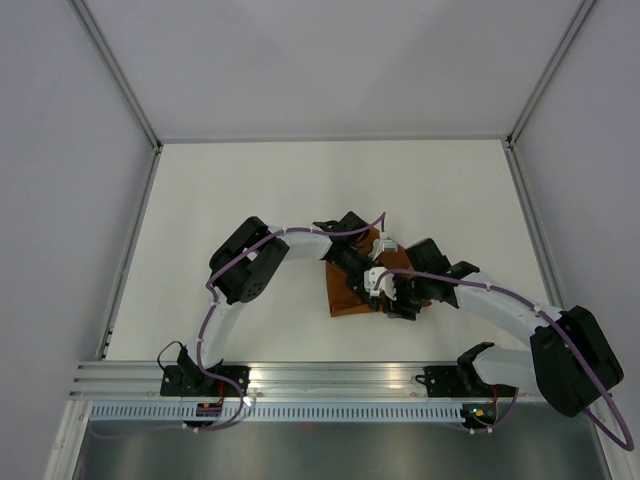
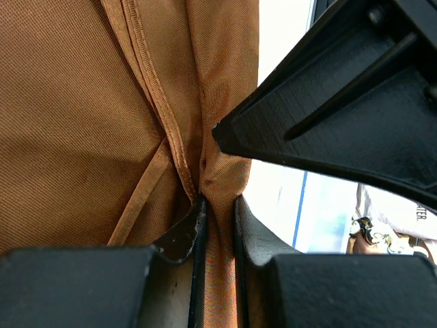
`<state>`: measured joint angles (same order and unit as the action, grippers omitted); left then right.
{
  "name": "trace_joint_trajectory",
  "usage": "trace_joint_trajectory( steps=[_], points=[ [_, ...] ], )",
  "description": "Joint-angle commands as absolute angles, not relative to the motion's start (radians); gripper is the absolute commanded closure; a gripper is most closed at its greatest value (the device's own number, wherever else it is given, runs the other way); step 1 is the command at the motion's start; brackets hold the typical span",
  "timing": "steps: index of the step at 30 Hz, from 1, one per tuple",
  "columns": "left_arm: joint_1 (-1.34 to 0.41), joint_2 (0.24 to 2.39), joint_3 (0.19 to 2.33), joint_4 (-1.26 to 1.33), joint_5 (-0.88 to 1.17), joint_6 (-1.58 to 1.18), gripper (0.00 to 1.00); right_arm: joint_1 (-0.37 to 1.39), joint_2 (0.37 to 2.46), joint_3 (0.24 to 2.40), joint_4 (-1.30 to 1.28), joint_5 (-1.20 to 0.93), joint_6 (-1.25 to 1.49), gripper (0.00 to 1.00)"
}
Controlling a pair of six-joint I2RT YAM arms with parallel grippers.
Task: Fold the napkin, place the utensils inside, and roll it up
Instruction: Roll the napkin with the utensil
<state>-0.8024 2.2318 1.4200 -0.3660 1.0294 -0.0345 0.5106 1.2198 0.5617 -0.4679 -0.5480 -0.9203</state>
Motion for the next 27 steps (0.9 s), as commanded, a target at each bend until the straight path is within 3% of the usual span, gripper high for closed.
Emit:
trace_joint_trajectory(
  steps=[1, 13, 19, 22, 24, 27],
  points=[
    [-0.790, 2.293, 1.405, -0.417, 0.882, -0.029, 0.98, 0.528, 1.201, 0.560, -0.422, -0.545, -0.933, 0.43],
    [-0.790, 2.299, 1.416, -0.417, 0.900, -0.025, 0.98, 0.603, 1.270, 0.525, -0.299, -0.463, -0.890, 0.43],
    [-0.788, 2.293, 1.413, -0.417, 0.908, -0.020, 0.92, 0.607, 1.311, 0.512, -0.267, -0.426, -0.887, 0.49],
    [-0.790, 2.287, 1.411, -0.417, 0.908, -0.018, 0.84, 0.607, 1.322, 0.515, -0.275, -0.419, -0.885, 0.59],
    [-0.790, 2.281, 1.413, -0.417, 0.905, -0.023, 0.76, 0.607, 1.325, 0.514, -0.281, -0.420, -0.887, 0.72],
    [-0.787, 2.263, 1.411, -0.400, 0.894, -0.044, 0.69, 0.607, 1.342, 0.520, -0.317, -0.439, -0.900, 0.79]
  ],
)
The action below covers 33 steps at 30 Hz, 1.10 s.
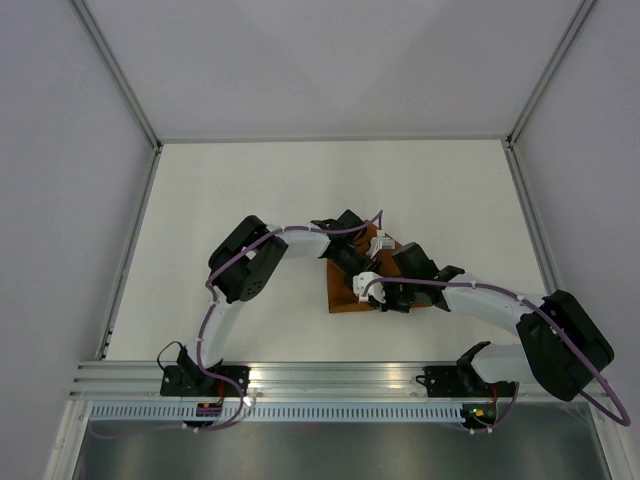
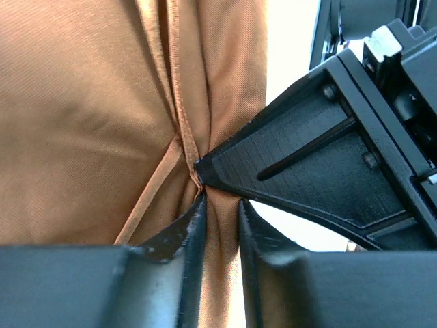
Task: Fold the napkin, place the utensils inside, and roll it up
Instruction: Roll the napkin with the utensil
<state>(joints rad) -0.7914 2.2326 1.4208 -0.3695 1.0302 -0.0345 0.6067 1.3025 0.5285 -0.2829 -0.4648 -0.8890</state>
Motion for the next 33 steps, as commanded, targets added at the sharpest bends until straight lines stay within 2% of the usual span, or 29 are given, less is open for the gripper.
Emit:
trace_joint_trajectory(
  steps=[1, 7, 16, 28, 33],
  points=[
    [-0.782, 2.254, 1.410, -0.391, 0.891, -0.055, 0.67, 0.607, 1.347, 0.522, -0.325, -0.443, -0.905, 0.80],
    [-0.747, 2.163, 1.394, -0.316, 0.894, -0.152, 0.61, 0.604, 1.410, 0.560, -0.411, -0.492, -0.937, 0.85],
    [-0.663, 1.976, 1.273, -0.144, 0.790, -0.287, 0.60, 0.519, 1.564, 0.656, -0.570, -0.626, -1.038, 0.86],
    [-0.638, 1.665, 0.951, 0.168, 0.458, -0.310, 0.62, 0.387, 1.802, 0.837, -0.804, -0.739, -1.186, 0.86],
    [-0.696, 1.556, 0.801, 0.290, 0.332, -0.229, 0.60, 0.367, 1.885, 0.896, -0.853, -0.750, -1.197, 0.85]
  ],
)
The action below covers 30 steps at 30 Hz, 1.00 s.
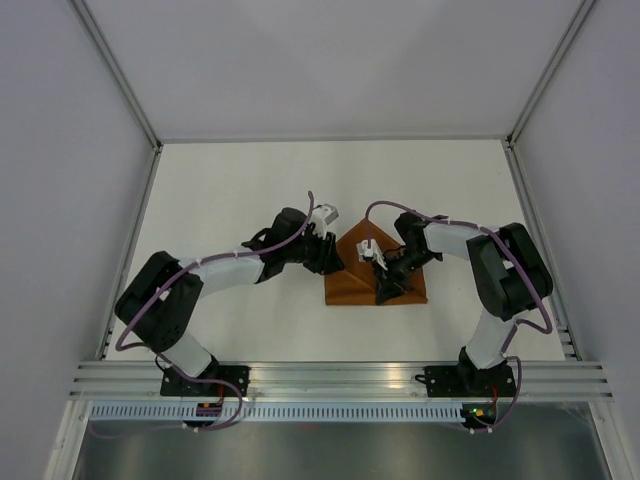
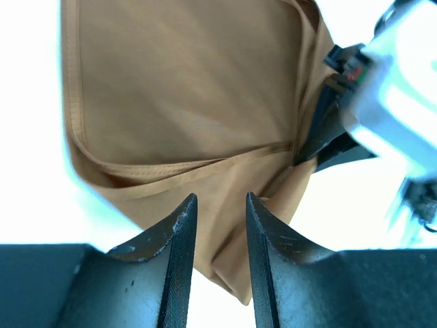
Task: Fold the napkin, place the utensils inside, and roll it up
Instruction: Roll the napkin with the utensil
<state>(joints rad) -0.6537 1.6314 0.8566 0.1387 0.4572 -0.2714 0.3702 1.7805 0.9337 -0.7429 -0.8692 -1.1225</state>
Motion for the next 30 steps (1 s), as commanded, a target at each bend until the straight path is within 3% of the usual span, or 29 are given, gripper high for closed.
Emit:
trace_joint_trajectory(
  steps=[1, 6, 12, 23, 30],
  points=[
    [-0.713, 1.536, 0.781, 0.310, 0.274, -0.207, 0.60, 0.364, 1.899, 0.905, -0.870, -0.752, -1.197, 0.85],
    [-0.886, 1.450, 0.686, 0.432, 0.095, -0.003, 0.56, 0.353, 1.950, 0.956, -0.905, -0.753, -1.186, 0.85],
    [-1.046, 1.512, 0.709, 0.422, -0.021, 0.207, 0.47, 0.350, 1.980, 0.983, -0.916, -0.752, -1.163, 0.85],
    [-1.221, 1.663, 0.769, 0.382, -0.040, 0.370, 0.43, 0.339, 2.020, 1.017, -0.942, -0.755, -1.144, 0.85],
    [-1.241, 1.713, 0.788, 0.387, -0.037, 0.400, 0.42, 0.337, 2.033, 1.028, -0.946, -0.755, -1.137, 0.85]
  ],
)
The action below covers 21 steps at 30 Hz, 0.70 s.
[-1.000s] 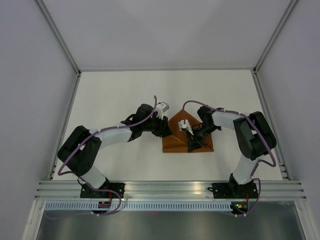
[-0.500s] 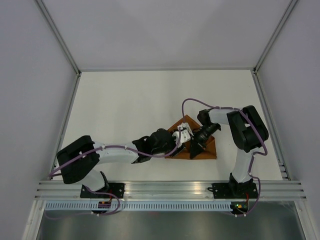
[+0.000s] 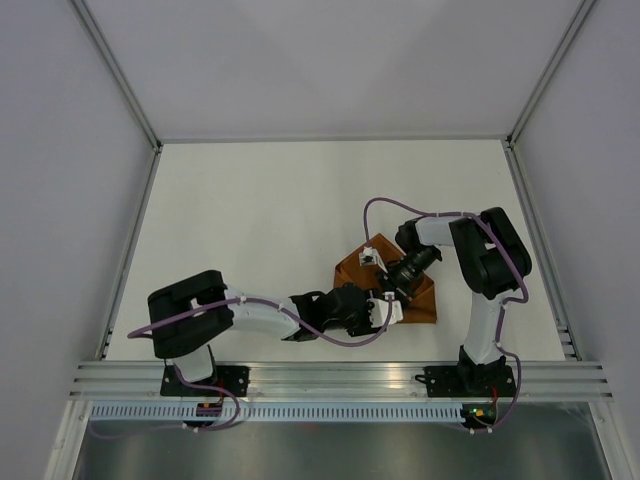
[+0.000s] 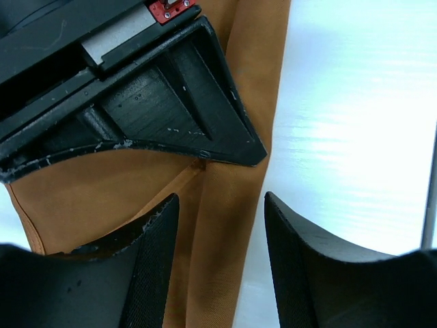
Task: Fold the napkin, place the utensils inside, and roll it up
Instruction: Roll the napkin with the utensil
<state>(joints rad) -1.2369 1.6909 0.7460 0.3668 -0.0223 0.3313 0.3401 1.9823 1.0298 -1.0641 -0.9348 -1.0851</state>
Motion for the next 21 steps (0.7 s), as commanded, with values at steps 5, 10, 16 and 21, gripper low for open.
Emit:
trace_joint_trajectory(
  steps=[5, 10, 16, 21],
  points=[
    [-1.241, 1.765, 0.810, 0.394, -0.032, 0.426, 0.41, 0.336, 2.036, 1.034, -0.946, -0.755, -1.132, 0.85],
    [-1.241, 1.810, 0.833, 0.361, -0.005, 0.430, 0.43, 0.336, 2.040, 1.037, -0.946, -0.752, -1.124, 0.85],
    [-1.229, 1.856, 0.899, 0.229, 0.072, 0.397, 0.71, 0.337, 2.042, 1.040, -0.940, -0.749, -1.109, 0.85],
    [-1.198, 1.878, 0.922, 0.184, 0.155, 0.359, 0.92, 0.336, 2.023, 1.032, -0.927, -0.742, -1.098, 0.81]
  ],
)
